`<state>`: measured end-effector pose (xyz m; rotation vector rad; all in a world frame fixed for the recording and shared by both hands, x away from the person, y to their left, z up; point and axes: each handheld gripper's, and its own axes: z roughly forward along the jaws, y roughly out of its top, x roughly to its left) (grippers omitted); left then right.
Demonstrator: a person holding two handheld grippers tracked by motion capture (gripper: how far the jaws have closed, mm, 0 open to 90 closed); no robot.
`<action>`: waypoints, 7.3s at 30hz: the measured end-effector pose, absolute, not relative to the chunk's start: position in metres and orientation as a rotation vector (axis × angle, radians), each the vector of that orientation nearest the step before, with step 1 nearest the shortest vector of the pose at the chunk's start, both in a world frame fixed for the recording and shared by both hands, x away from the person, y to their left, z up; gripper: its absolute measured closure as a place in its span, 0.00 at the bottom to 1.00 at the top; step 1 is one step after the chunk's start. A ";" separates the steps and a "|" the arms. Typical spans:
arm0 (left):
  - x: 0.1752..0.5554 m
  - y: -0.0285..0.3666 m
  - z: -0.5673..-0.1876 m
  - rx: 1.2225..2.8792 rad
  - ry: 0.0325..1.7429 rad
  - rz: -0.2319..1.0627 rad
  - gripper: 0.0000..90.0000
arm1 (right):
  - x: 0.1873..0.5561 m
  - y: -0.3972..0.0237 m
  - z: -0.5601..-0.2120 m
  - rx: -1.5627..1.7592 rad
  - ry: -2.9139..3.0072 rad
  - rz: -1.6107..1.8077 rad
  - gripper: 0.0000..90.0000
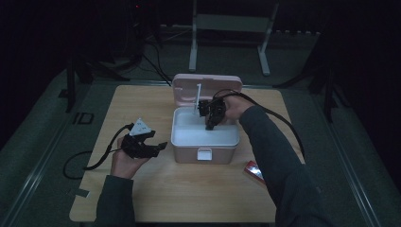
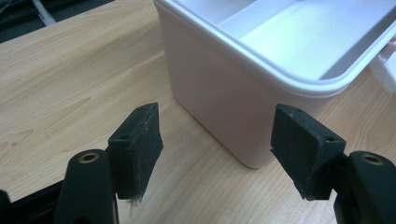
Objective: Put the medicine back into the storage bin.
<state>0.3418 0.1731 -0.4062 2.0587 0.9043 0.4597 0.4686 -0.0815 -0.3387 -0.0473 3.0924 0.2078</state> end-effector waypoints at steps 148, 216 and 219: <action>0.340 0.172 -0.410 2.043 0.891 0.475 0.38 | 0.356 -0.275 -0.436 0.911 3.043 0.135 0.50; 0.341 0.169 -0.413 2.056 0.886 0.465 0.38 | 0.371 -0.256 -0.376 0.616 3.025 0.060 0.57; 0.341 0.168 -0.414 2.055 0.884 0.464 0.38 | 0.375 -0.253 -0.360 0.599 3.017 0.070 0.57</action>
